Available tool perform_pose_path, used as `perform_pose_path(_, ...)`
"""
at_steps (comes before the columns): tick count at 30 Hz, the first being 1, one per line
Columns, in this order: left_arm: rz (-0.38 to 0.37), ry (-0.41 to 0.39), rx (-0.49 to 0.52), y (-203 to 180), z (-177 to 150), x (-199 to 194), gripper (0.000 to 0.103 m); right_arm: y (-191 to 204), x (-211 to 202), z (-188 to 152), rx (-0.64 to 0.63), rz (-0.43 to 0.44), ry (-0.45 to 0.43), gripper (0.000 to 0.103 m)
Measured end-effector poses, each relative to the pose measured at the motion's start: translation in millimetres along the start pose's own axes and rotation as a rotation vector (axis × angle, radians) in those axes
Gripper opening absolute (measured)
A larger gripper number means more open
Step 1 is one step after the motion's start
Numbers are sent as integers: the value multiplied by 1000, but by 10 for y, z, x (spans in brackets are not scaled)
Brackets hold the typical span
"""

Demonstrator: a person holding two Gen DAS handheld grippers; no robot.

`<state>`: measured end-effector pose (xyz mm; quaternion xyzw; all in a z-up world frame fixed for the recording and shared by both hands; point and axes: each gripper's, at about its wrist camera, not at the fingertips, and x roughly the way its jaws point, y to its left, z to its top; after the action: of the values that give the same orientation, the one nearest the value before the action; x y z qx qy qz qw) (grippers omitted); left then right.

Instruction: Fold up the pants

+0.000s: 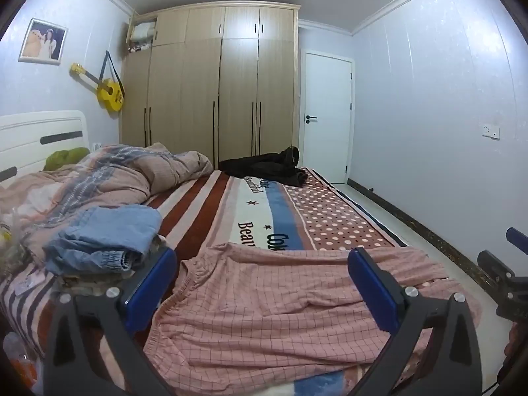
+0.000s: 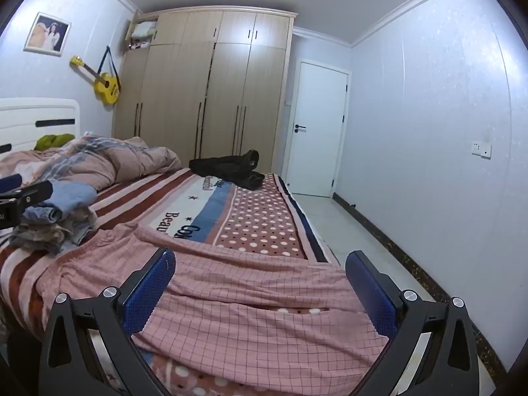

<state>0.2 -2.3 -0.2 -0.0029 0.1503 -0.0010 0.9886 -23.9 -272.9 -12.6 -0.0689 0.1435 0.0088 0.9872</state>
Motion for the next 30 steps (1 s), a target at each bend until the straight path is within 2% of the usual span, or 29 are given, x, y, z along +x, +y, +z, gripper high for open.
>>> perform_pose_path(2,7,1,-3,-23,-8,-5,102,19,-19,-1,6,-5,-9,103)
perform_pose_path(6,-28,32,-50,171,-67,89,102,38,-66,9,28,-9,-12,103)
perform_pose_path(8,-16,22,-19,92,-71,56,102,24,-25,20,33,-9,7,103)
perform_pose_path(12,-13,23,-45,91,-77,78,102,-12,36,-27,42,10,9,103)
perform_pose_path(30,-22,39,-39,84,-101,109,102,45,26,-38,43,30,13,103)
